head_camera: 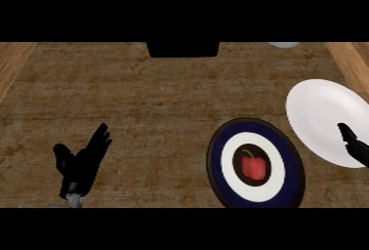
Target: Pick the bell pepper from the plate and place it in the plate
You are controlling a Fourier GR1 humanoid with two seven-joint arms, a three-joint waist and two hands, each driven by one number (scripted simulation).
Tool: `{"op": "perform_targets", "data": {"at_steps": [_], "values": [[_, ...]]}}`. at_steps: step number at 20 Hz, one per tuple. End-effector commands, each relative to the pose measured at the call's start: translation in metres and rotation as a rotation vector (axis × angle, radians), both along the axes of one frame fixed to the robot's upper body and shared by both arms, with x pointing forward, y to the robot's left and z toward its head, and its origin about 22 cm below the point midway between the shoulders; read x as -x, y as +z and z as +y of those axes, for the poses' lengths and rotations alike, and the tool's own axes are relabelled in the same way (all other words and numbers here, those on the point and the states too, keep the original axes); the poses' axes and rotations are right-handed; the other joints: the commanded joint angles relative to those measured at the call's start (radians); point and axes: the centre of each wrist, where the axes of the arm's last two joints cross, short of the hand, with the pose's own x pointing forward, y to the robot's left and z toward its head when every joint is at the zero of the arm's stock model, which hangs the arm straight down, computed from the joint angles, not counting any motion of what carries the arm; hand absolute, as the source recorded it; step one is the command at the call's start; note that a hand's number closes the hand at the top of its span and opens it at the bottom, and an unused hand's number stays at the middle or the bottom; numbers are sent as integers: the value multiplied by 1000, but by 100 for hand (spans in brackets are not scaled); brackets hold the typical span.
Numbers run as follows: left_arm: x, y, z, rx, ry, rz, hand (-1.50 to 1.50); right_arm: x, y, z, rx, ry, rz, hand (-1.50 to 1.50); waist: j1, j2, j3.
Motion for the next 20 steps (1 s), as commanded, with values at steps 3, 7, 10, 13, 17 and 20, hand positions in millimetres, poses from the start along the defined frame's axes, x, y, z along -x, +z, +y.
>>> {"op": "perform_targets", "data": {"at_steps": [3,7,10,13,17,20], "values": [[-7,18,-10,3,-44,21,0,35,-30,-13,52,45,-77,-150,15,-2,-1],[-2,12,-4,-8,-24,20,0,57,-12,-19,184,75,45,-150,13,-2,-2],[-15,13,-21,-13,-23,42,0,61,-6,-20,354,114,240,-150,8,0,-3],[-16,21,-17,-6,-36,22,0,71,13,-1,481,148,382,-150,10,-2,-6],[-2,17,-22,-8,-32,27,0,76,32,23,575,144,470,-150,17,-2,-4],[-4,12,-24,-18,-57,26,0,67,26,56,592,112,525,-150,24,0,-3]]}}
